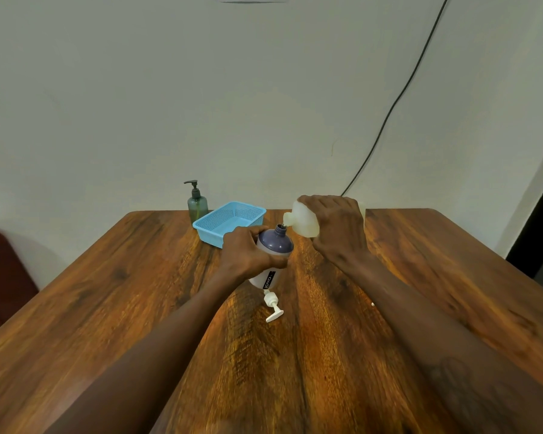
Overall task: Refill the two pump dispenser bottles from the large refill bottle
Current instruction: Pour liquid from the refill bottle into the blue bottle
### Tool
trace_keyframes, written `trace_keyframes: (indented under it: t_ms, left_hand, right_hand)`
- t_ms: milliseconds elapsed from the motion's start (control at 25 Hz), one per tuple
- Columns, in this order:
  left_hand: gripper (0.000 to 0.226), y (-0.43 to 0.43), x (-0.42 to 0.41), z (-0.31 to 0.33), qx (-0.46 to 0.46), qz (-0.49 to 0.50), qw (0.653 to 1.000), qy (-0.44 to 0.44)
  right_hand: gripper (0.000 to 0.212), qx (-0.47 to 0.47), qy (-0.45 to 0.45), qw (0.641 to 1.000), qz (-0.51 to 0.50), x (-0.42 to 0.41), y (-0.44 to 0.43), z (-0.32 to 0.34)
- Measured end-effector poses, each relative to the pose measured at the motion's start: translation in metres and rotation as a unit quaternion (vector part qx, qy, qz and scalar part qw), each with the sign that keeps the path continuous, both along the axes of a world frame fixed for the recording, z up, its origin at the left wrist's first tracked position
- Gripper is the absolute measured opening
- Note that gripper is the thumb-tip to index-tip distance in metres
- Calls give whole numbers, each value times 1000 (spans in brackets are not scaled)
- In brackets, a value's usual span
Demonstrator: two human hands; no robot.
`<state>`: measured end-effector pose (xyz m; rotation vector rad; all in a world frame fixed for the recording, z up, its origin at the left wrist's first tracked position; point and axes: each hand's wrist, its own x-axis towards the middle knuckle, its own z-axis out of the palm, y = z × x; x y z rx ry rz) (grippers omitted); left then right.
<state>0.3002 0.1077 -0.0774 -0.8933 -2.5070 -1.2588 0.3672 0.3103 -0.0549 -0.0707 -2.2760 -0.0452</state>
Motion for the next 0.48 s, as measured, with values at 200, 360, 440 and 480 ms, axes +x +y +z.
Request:
trace_keyframes:
  t_ms: [200, 360, 440, 480]
  left_hand:
    - [61, 0, 0, -2, -1, -6, 1000, -4]
    - [60, 0, 0, -2, -5, -7, 1000, -3]
    - [60, 0, 0, -3, -4, -6, 1000, -2]
    - [60, -1, 0, -3, -5, -5, 1000, -3]
  right_hand:
    - [83, 3, -4, 1000, -4, 1, -1, 2]
    - [83, 5, -2, 1000, -3, 3, -1, 3]
    - [83, 7, 0, 1000, -4, 4, -1, 4]
    - [83, 9, 0, 1000, -4, 4, -1, 5]
